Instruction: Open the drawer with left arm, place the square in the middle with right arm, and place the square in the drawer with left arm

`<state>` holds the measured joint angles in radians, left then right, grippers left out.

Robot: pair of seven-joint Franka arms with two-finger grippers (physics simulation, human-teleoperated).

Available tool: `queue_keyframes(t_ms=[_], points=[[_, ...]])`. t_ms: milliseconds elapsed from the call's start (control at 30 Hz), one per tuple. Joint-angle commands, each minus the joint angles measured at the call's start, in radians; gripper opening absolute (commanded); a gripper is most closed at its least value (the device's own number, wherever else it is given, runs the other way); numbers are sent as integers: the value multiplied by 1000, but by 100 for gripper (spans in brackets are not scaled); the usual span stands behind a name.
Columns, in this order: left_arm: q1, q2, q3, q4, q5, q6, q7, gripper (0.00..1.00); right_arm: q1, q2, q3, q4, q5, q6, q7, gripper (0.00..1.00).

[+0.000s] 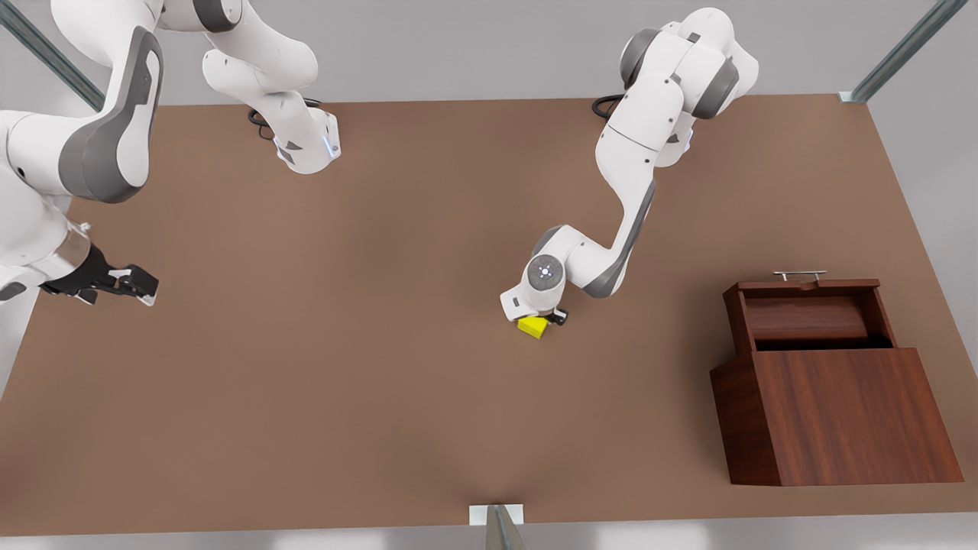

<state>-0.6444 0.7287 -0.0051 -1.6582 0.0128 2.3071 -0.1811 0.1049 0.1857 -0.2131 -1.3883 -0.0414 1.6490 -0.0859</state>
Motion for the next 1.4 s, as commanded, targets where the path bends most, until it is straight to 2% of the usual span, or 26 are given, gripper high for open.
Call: queue_keyframes(t_ms=[0,200,367,433,567,833,933,1067,1267,1300,1333,1367], points=[[0,0,1,0,4,0,0,66,1,0,0,0,0,0,0,100],[2,-29,5,11,3,-18,5,66,1,0,-2,0,0,0,0,100],[19,-184,33,35,-25,-198,11,68,1,3,-8,0,8,2,0,100],[19,-265,94,35,-93,-298,109,69,1,1,-8,0,8,2,0,100],[19,-357,284,32,-157,-469,379,69,1,-2,-9,0,8,0,0,100],[25,-357,616,21,-189,-534,899,70,-7,0,-9,2,9,2,0,100],[124,-356,623,6,-189,-534,1052,71,-8,0,-9,2,20,2,0,100],[166,-328,683,3,-189,-534,1181,71,-8,0,-9,2,20,2,0,100],[301,-278,683,5,-188,-486,1328,74,-8,0,-9,2,21,2,0,100],[311,-269,683,5,-188,-482,1342,75,-8,0,-9,2,21,2,0,100],[319,-261,683,5,-188,-472,1350,80,-8,0,-9,2,21,2,0,100],[322,-255,683,5,-188,-471,1350,100,-8,1,-9,2,21,2,0,100]])
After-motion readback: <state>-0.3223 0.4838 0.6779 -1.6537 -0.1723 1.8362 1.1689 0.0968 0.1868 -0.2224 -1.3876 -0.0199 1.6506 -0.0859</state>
